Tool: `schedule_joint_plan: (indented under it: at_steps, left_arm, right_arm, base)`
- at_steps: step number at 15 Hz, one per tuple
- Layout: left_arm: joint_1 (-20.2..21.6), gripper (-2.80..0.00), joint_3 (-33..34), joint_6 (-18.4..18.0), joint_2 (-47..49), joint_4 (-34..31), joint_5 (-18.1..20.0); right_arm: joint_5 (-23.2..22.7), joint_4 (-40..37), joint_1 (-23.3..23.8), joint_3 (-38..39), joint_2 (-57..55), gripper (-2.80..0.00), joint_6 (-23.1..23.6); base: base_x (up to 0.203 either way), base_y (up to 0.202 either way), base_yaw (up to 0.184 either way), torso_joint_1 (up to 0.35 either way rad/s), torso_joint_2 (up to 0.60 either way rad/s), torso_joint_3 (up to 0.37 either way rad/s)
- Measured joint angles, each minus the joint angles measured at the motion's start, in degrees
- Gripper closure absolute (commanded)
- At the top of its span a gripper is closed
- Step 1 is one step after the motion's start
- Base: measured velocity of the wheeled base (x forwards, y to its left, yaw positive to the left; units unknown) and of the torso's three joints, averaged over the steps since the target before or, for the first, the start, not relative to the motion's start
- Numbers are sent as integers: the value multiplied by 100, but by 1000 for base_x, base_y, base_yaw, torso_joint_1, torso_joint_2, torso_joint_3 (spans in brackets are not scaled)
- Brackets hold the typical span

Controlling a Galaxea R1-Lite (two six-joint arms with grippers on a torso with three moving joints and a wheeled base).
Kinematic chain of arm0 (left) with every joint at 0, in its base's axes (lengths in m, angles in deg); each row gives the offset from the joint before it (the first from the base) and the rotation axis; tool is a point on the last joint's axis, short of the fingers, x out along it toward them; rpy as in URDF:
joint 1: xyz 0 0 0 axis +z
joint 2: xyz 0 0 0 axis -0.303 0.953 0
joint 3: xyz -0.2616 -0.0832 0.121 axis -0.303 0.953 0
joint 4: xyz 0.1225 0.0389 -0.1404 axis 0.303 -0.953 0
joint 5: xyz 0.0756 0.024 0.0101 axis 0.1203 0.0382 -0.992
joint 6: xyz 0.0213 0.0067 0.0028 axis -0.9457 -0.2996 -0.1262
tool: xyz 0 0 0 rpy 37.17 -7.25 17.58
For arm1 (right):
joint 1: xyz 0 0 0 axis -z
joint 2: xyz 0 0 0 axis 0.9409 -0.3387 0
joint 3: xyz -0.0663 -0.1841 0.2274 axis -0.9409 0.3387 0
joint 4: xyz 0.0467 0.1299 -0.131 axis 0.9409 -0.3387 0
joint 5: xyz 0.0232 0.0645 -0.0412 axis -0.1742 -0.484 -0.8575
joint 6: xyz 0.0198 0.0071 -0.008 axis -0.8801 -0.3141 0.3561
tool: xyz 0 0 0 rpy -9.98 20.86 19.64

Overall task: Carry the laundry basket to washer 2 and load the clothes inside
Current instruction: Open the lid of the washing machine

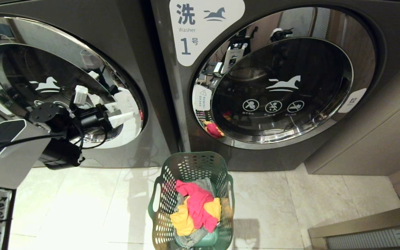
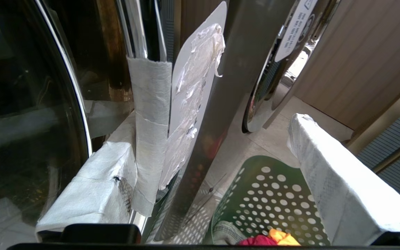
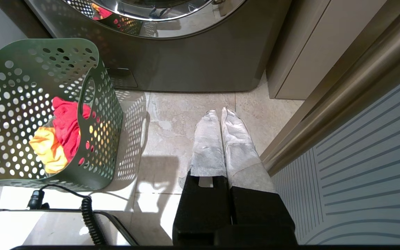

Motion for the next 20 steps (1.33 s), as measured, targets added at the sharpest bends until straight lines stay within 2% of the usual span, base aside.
schedule_joint_plan:
  at_steps: [2,7,10,14,20]
  left_arm:
    - [171,-280,-62,-6,57,2,-191]
    - [514,-280,-101,50,74,4,-227]
    - [610,-280,-268,274,84,50,-247]
    - [700,-280,-821,617,232,13,-236]
    - [864,-280,-627,525,205,-4,-123]
  right_arm:
    - [2,-2,0,0,0,0,2]
    - [2,0,0,0,0,0,1]
    - [2,-1,2,0,0,0,0]
    - [2,-1,0,0,0,0,2]
    - [3,0,0,0,0,0,2]
  base:
    - [0,0,0,0,0,0]
    - [0,0,0,0,0,0]
    - [0,0,0,0,0,0]
    - [0,0,0,0,0,0]
    - [0,0,0,0,0,0]
